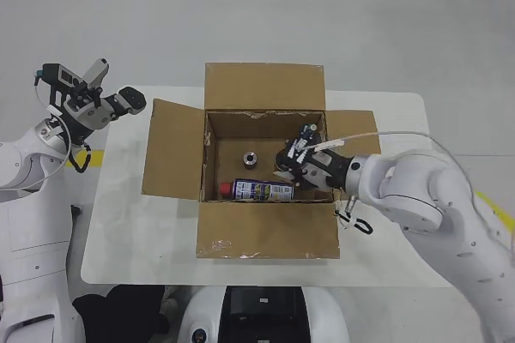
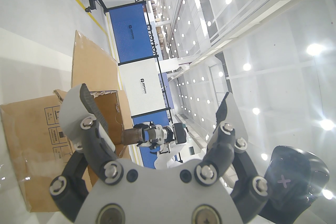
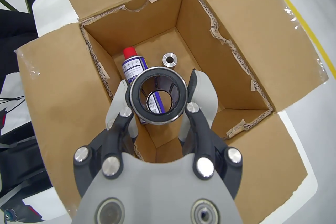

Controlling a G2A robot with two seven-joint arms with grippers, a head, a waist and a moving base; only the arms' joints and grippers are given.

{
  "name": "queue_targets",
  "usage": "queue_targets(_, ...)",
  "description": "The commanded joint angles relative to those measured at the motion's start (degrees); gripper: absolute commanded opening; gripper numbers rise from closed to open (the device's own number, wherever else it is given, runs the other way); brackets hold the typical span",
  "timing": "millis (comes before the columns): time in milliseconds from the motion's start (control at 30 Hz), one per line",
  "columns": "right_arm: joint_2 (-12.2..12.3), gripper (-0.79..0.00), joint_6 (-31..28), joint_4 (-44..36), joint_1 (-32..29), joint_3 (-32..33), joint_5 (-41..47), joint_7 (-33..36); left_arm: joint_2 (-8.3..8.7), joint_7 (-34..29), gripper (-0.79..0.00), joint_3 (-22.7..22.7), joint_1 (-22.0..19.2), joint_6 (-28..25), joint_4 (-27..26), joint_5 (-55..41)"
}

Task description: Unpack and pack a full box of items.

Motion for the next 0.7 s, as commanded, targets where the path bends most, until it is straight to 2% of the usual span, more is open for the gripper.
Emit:
queue_targets(0, -0.5, -0.785, 0.4, 2.1, 1.7, -1.4, -0.2, -0.5, 0.00, 0.0, 0.000, 0.0, 0.0, 0.0, 0.0, 0.0)
queue_targets(300, -3.2, -0.785, 2.9, 11.9, 8.0, -7.4, -0.6, -2.8, 0.00, 0.0, 0.000, 0.0, 0.0, 0.0, 0.0, 0.0)
queue_targets(667, -6.4, -0.785, 5.7, 20.8, 11.8, -13.0, -1.2, -4.9, 0.00, 0.0, 0.000, 0.0, 0.0, 0.0, 0.0, 0.0)
